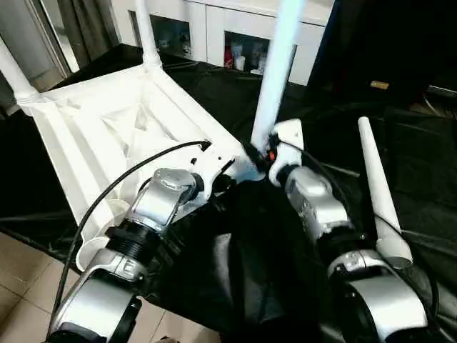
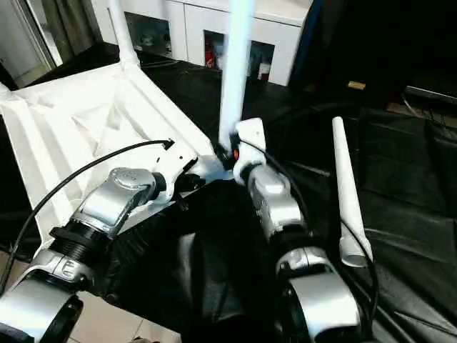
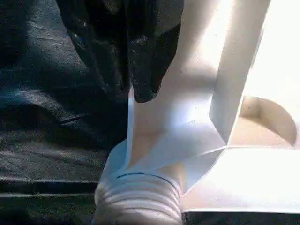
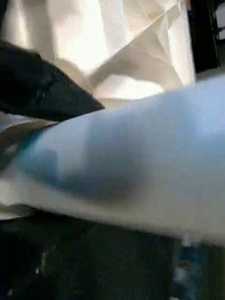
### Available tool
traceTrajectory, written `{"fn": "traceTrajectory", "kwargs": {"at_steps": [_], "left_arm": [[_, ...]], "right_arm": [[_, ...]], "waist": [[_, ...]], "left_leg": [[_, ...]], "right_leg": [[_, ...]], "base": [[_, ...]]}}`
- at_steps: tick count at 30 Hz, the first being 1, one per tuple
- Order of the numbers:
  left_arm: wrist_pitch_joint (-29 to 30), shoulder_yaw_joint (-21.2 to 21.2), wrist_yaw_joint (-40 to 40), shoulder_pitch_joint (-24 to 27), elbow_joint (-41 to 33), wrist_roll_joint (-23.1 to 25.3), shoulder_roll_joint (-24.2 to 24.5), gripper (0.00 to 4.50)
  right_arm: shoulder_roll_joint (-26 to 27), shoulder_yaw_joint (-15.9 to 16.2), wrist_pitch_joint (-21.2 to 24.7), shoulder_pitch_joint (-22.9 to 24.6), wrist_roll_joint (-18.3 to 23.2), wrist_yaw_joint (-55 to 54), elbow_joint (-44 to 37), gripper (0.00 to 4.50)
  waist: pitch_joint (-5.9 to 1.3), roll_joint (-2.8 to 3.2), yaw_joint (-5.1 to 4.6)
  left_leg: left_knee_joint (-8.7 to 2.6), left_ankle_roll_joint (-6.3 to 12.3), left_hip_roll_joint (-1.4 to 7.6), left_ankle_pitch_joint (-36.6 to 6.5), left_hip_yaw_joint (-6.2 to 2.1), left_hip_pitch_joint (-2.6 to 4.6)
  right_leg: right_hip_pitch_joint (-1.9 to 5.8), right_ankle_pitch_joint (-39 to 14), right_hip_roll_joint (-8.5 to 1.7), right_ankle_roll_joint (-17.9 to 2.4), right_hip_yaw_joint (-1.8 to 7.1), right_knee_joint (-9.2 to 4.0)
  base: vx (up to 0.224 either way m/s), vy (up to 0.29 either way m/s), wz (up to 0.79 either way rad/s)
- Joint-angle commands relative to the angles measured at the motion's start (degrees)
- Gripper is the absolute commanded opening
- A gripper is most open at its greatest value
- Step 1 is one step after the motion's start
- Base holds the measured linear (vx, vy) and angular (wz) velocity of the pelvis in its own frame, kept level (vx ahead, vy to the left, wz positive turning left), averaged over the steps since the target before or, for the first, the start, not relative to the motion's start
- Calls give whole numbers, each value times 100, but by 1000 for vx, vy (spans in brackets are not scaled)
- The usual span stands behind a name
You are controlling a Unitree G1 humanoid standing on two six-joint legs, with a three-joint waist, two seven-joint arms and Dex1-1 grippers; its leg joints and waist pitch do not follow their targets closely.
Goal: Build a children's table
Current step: Insert table leg to table base, then rotate leg to tighten
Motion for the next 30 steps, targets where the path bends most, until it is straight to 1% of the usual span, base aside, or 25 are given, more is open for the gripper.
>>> {"fn": "traceTrajectory", "kwargs": {"at_steps": [1,2,4,5,6,7,8,10,11,12,13,14,15,16,17,18,19,21,22,23,24,25,27,29,30], "left_arm": [[-200,-69,87,-49,-109,116,28,0],[-207,-82,49,-23,-143,112,48,0],[-293,-125,-56,31,-218,110,105,0],[-297,-129,-85,47,-235,104,126,0],[-302,-133,-117,66,-252,96,150,0],[-348,-143,-165,84,-276,88,179,0],[-390,-150,-200,96,-287,83,201,0],[-503,-195,-408,156,-392,45,296,0],[-525,-212,-477,181,-432,30,330,0],[-636,-262,-676,245,-523,-11,419,0],[-658,-294,-816,292,-579,-37,483,0],[-661,-296,-823,294,-581,-37,487,0],[-771,-342,-1054,374,-649,-83,580,0],[-915,-372,-1279,459,-719,-144,664,0],[-957,-378,-1329,478,-734,-158,682,0],[-1165,-392,-1505,540,-780,-223,733,0],[-1168,-397,-1546,554,-800,-241,745,0],[-1215,-450,-1802,644,-920,-313,849,0],[-1301,-487,-1926,686,-970,-328,909,0],[-1361,-510,-2018,716,-1006,-343,952,0],[-1453,-540,-2158,764,-1063,-361,1030,0],[-1587,-552,-2401,832,-1162,-431,1124,0],[-1574,-564,-2617,886,-1287,-510,1220,0],[-1636,-597,-2833,949,-1397,-555,1342,0],[-1636,-597,-2833,949,-1397,-555,1342,0]], "right_arm": [[271,229,298,212,59,515,269,297],[258,209,293,212,66,585,209,303],[221,189,309,226,103,777,68,317],[195,189,315,234,115,838,6,330],[163,192,322,244,130,903,-65,342],[118,212,318,260,141,1005,-143,349],[90,220,313,270,146,1082,-187,355],[-38,281,340,336,162,1335,-421,364],[-95,311,363,371,164,1435,-523,390],[-239,388,424,467,170,1705,-772,390],[-353,453,469,544,176,1926,-958,390],[-359,456,472,548,177,1938,-968,390],[-571,577,601,706,230,2357,-1300,390],[-811,729,715,880,267,2806,-1635,390],[-867,766,736,920,271,2909,-1709,390],[-1020,866,778,1029,253,3175,-1900,390],[-1059,889,783,1054,243,3229,-1940,390],[-1312,1025,840,1220,186,3573,-2230,390],[-1426,1071,870,1286,173,3703,-2353,390],[-1508,1101,898,1330,168,3791,-2442,390],[-1653,1150,940,1407,165,3940,-2600,390],[-1872,1225,1007,1526,177,4155,-2848,390],[-2059,1289,1024,1638,180,4339,-3045,390],[-2205,1391,1027,1763,134,4494,-3232,390],[-2205,1391,1027,1763,134,4494,-3232,390]], "waist": [[-284,52,31],[-287,47,26],[-338,39,33],[-362,44,38],[-367,44,37],[-377,42,33],[-374,43,35],[-402,44,40],[-411,54,49],[-418,58,61],[-452,63,69],[-448,55,66],[-447,58,73],[-478,85,95],[-495,67,106],[-502,91,121],[-499,86,126],[-512,92,161],[-522,111,185],[-511,98,200],[-521,116,202],[-510,115,225],[-512,116,246],[-512,132,270],[-516,121,289]], "left_leg": [[-420,446,337,-509,-107,-76],[-410,478,334,-452,-101,-80],[-358,637,316,-152,-85,-103],[-335,723,315,42,-78,-109],[-323,776,309,128,-75,-113],[-307,882,308,253,-72,-123],[-300,960,308,268,-71,-124],[-283,1028,318,302,-69,-115],[-272,1071,322,377,-71,-116],[-269,1095,321,411,-76,-110],[-244,1146,327,505,-78,-106],[-241,1183,320,555,-73,-103],[-233,1238,325,634,-73,-92],[-215,1277,325,654,-80,-80],[-198,1312,330,722,-83,-87],[-193,1320,337,736,-88,-84],[-186,1331,334,751,-88,-87],[-177,1278,336,660,-79,-74],[-177,1219,345,582,-88,-73],[-180,1193,345,533,-85,-72],[-180,1122,345,442,-84,-72],[-183,1047,347,307,-86,-75],[-190,938,355,182,-80,-72],[-185,843,348,68,-76,-69],[-186,777,346,0,-76,-67]], "right_leg": [[249,-474,-532,-1555,321,-413],[253,-368,-529,-1579,322,-403],[285,171,-531,-1698,323,-344],[285,500,-524,-1751,316,-305],[286,672,-511,-1775,309,-286],[291,925,-511,-1841,300,-258],[290,974,-511,-1871,290,-257],[301,1031,-515,-1913,285,-240],[302,1113,-516,-1936,285,-225],[309,1145,-511,-1937,280,-224],[319,1322,-513,-1962,277,-186],[313,1399,-498,-1966,273,-187],[299,1504,-494,-2002,270,-172],[316,1554,-497,-2025,264,-159],[331,1678,-490,-2041,261,-135],[323,1708,-494,-2061,260,-129],[315,1704,-488,-2062,255,-129],[312,1588,-495,-2080,255,-129],[315,1461,-503,-2081,254,-128],[319,1395,-496,-2054,257,-148],[316,1306,-499,-2064,259,-139],[322,1139,-497,-2019,260,-159],[319,1039,-495,-1990,267,-154],[306,900,-495,-1976,268,-161],[311,812,-493,-1943,271,-167]], "base": [[0,0,0],[0,0,0],[0,0,0],[0,0,0],[0,0,0],[0,0,0],[0,0,0],[0,0,0],[0,0,0],[0,0,0],[0,0,0],[0,0,0],[0,0,0],[0,0,0],[0,0,0],[0,0,0],[0,0,0],[0,0,0],[0,0,0],[0,0,0],[0,0,0],[0,0,0],[0,0,0],[0,0,0],[0,0,0]]}}
